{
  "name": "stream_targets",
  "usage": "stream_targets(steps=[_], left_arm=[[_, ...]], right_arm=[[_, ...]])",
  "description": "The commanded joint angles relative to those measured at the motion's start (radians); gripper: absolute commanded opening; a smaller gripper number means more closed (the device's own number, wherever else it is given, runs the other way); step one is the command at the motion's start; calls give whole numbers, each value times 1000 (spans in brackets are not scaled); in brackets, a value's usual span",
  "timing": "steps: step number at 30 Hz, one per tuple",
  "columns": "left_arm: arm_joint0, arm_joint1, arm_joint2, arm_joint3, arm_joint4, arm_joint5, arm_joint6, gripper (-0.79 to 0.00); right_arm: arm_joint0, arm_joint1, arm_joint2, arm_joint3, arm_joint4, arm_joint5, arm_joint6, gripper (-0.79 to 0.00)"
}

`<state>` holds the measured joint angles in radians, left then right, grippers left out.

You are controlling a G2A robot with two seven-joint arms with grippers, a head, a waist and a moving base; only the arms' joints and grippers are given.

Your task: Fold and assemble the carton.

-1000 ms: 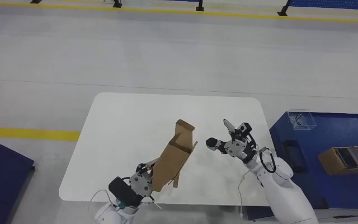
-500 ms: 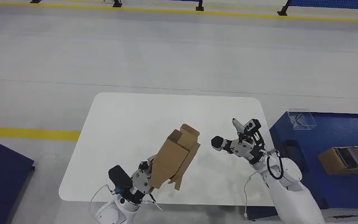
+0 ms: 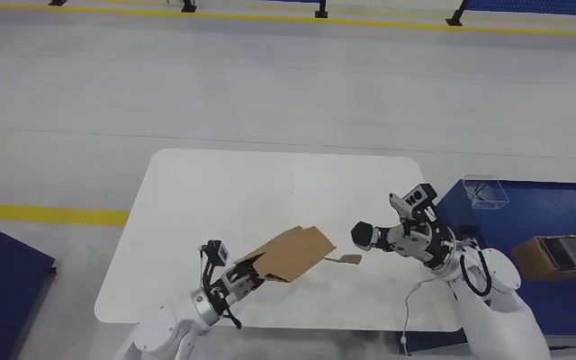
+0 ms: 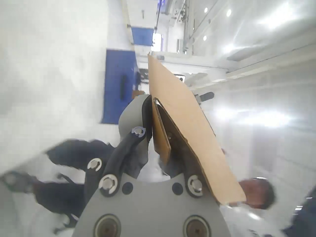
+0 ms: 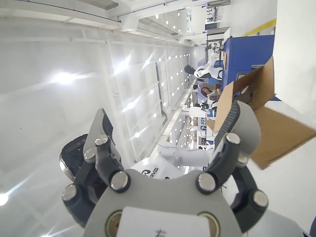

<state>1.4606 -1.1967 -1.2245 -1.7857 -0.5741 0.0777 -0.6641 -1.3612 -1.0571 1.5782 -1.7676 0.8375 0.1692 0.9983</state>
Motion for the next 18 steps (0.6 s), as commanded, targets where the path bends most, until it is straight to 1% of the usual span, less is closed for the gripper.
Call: stream_targets(steps=[1, 2, 5, 10, 14, 18], left_arm=[[-14, 2, 9, 21, -111, 87, -104, -785], [-24, 2, 9, 29, -131, 108, -135, -785], [-40, 2, 22, 52, -151, 146, -163, -785], [-64, 0, 52, 82, -143, 158, -158, -785], [-75, -2, 74, 94, -131, 157, -150, -785], [-81, -2, 91, 96, -117, 164, -160, -785]], right_arm=[[5, 2, -3, 4, -2, 16, 19, 0], [9, 3, -9, 7, -10, 25, 30, 0], [17, 5, -44, 16, -42, 54, 79, 0], [26, 12, -91, 22, -67, 129, 189, 0], [33, 15, -114, 28, -48, 185, 222, -9], [48, 14, -153, 38, -17, 251, 215, -200]])
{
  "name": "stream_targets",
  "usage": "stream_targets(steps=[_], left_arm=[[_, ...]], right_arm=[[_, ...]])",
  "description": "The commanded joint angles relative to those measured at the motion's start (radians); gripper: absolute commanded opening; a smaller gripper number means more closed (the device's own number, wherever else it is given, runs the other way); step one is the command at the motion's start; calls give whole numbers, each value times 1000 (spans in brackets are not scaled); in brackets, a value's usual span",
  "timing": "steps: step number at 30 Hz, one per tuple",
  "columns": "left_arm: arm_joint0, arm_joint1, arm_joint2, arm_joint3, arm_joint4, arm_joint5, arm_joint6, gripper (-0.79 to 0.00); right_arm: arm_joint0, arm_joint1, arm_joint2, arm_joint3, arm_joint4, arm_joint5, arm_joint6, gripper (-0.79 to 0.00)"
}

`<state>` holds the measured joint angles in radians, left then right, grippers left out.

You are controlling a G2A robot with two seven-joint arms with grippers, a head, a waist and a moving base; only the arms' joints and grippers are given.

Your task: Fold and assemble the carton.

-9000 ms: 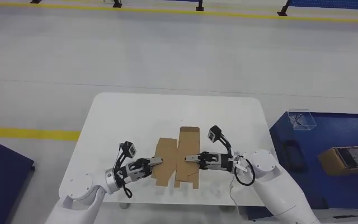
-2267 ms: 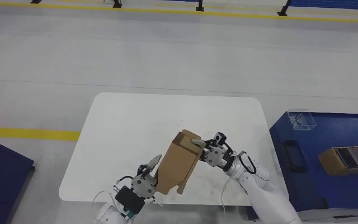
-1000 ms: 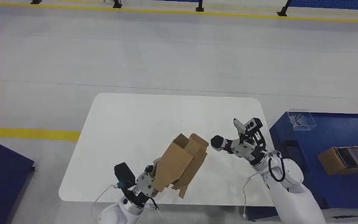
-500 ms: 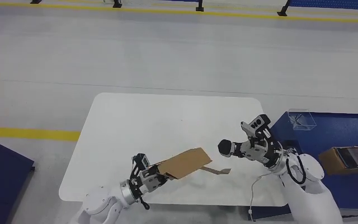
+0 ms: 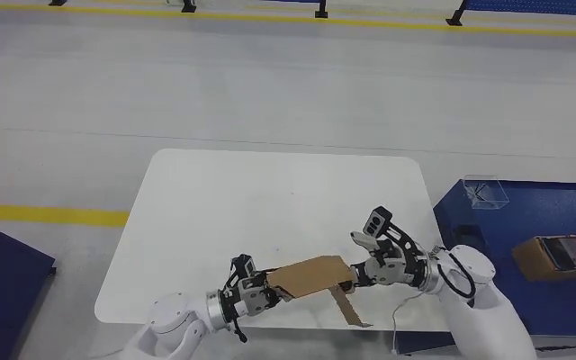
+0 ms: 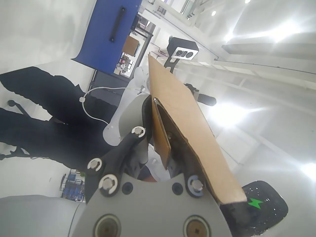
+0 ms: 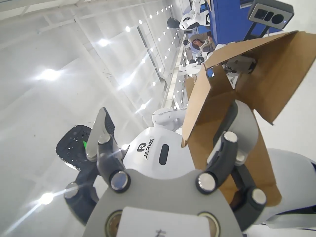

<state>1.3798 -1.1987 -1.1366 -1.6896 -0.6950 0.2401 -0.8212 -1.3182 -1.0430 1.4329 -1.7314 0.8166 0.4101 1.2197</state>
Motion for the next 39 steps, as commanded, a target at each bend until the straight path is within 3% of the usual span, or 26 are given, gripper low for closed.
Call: stream_targets(steps=[1, 3, 5, 9, 13, 14, 15, 23, 29, 30, 31, 32, 33, 39], left_arm=[[-2, 1, 5, 1, 8, 5, -7, -785], [-3, 2, 7, 1, 13, 3, -6, -785], [-3, 3, 9, 1, 16, 4, -8, -785], [-4, 5, 6, 7, 17, 1, -10, -785], [-3, 7, 4, 14, 21, 1, -8, -785], [-3, 7, 4, 15, 22, 0, -7, -785], [-2, 8, 5, 16, 21, 1, -6, -785], [-2, 10, 11, 22, 32, 2, 3, -785], [6, 14, 10, 12, 57, -12, 17, -785], [8, 15, 10, 9, 63, -16, 22, -760], [11, 15, 9, 6, 65, -20, 26, -579], [14, 16, 5, 3, 68, -28, 35, -71], [18, 16, 0, -1, 70, -40, 51, 0], [54, 16, -46, -32, 223, -238, 289, 0]], right_arm=[[10, -1, -17, 4, 3, 12, -17, -234], [16, -2, -37, 7, -4, 18, -34, -265], [21, -3, -55, 11, -15, 22, -50, -231], [30, -2, -80, 14, -35, 30, -54, -280], [36, 1, -92, 18, -47, 34, -52, -551], [37, 2, -95, 16, -55, 32, -54, -727], [37, 3, -98, 15, -62, 31, -54, -785], [57, 4, -117, 30, -82, 14, -89, -785], [67, 2, -130, 34, -140, -71, -174, -785], [68, 2, -131, 33, -157, -96, -193, -785], [65, 2, -135, 34, -173, -117, -210, -785], [63, 1, -140, 36, -184, -127, -220, -785], [63, 1, -144, 38, -187, -129, -229, -785], [61, 0, -144, 40, -180, -130, -246, -785]])
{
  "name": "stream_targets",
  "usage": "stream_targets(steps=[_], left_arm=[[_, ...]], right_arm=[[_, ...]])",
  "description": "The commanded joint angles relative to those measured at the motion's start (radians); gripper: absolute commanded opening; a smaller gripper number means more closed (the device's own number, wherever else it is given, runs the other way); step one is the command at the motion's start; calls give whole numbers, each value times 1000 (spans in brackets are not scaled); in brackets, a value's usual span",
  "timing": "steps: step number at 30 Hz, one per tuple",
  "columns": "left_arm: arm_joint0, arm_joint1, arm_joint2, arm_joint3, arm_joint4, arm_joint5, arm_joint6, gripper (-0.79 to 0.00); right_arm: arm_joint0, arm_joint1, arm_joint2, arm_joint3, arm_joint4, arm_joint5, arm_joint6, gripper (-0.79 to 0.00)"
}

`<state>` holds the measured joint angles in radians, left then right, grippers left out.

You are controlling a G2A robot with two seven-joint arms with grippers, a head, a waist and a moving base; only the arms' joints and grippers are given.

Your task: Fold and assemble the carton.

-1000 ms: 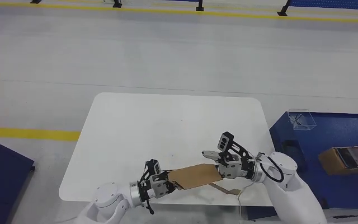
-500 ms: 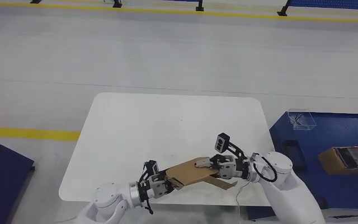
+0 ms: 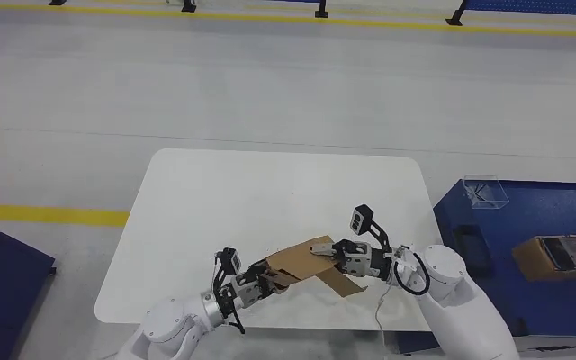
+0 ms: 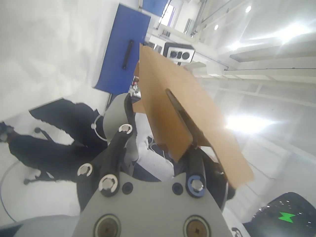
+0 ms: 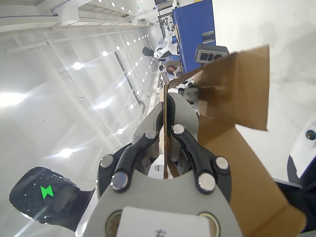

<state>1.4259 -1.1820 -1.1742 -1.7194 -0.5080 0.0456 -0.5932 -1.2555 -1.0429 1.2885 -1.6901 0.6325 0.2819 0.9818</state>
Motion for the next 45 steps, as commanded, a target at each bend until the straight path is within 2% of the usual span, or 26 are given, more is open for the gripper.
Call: stream_targets(steps=[1, 4, 6, 13, 16, 21, 22, 25, 29, 33, 36, 40, 45], left_arm=[[16, -1, -12, -7, 65, -76, 99, 0], [40, -1, -35, -14, 235, -208, 262, 0], [48, 0, -44, -23, 344, -289, 332, 0], [48, 0, -44, -23, 344, -289, 332, 0], [57, 0, -65, -54, 321, -312, 347, 0], [113, -9, -89, -113, 444, -534, 556, 0], [120, -13, -86, -114, 434, -586, 592, 0], [113, -19, -73, -84, 441, -691, 607, 0], [92, -29, -10, -51, 457, -737, 571, 0], [76, -31, 65, -45, 361, -758, 425, 0], [64, -28, 85, -42, 263, -750, 314, 0], [67, -21, 90, -51, 178, -732, 193, 0], [82, -14, 75, -63, 140, -712, 122, 0]], right_arm=[[-3, -1, 5, -6, 14, -6, -20, -785], [-15, -1, 32, -15, 63, -35, -36, -785], [-25, -1, 46, -14, 90, -33, -45, -785], [-36, -1, 44, -20, 99, -27, -51, -785], [-49, 1, 61, -36, 52, -95, -68, -785], [-63, 8, 76, -38, 67, -108, 40, -785], [-63, 8, 80, -28, 113, -80, 73, -785], [-48, 9, 85, 9, 232, 33, 136, -785], [-12, 6, 59, 63, 329, 174, 155, -785], [16, -1, 18, 102, 370, 223, 149, -785], [24, -5, 3, 116, 383, 204, 134, -785], [15, -8, 3, 105, 365, 120, 84, -785], [-18, -10, 7, 64, 326, 12, 41, -785]])
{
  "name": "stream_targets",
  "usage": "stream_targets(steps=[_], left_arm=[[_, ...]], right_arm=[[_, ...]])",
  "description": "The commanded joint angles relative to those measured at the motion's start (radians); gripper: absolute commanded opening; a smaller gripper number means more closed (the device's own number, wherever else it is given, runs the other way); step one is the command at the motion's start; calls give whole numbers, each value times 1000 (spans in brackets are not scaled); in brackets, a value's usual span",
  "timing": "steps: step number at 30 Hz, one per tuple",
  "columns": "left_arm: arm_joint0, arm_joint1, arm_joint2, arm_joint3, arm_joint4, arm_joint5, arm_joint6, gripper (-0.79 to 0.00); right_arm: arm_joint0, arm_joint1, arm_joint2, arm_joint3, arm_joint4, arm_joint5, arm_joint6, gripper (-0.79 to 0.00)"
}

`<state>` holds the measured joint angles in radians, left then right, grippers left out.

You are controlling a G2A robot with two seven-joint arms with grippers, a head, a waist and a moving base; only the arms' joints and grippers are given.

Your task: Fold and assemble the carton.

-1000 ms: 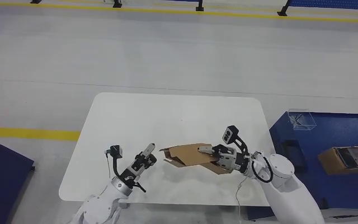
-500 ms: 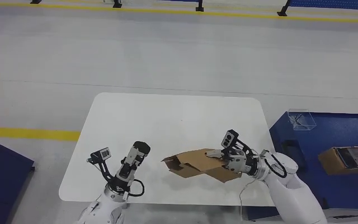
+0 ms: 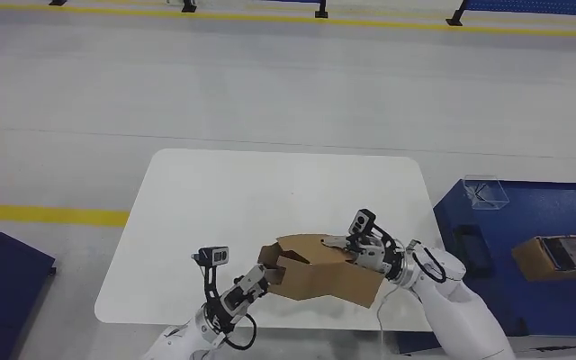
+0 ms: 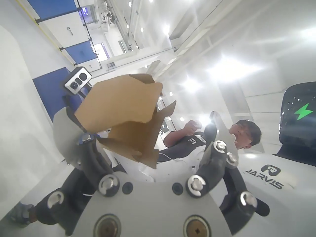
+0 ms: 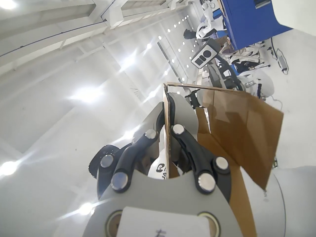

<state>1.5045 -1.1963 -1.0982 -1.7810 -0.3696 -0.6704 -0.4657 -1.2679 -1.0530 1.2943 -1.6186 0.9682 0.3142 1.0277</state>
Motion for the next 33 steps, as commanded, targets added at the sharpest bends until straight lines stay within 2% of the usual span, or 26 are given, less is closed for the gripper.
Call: stream_targets(steps=[1, 13, 21, 25, 33], left_arm=[[5, 1, -1, -4, -2, 9, -12, 0], [14, -3, -5, 1, 118, 16, 46, 0], [14, -18, -24, 13, 395, 65, 293, 0], [25, -28, -18, 6, 592, 80, 440, 0], [52, -44, -10, -16, 858, 108, 672, 0]], right_arm=[[-13, 0, 0, -15, -23, -37, -9, -785], [-60, -4, 10, -69, -106, -198, -108, -785], [-58, -4, 41, -90, -108, -244, -102, -785], [-67, -3, 58, -114, -176, -324, -116, -785], [-103, -3, 71, -169, -360, -520, -171, -785]])
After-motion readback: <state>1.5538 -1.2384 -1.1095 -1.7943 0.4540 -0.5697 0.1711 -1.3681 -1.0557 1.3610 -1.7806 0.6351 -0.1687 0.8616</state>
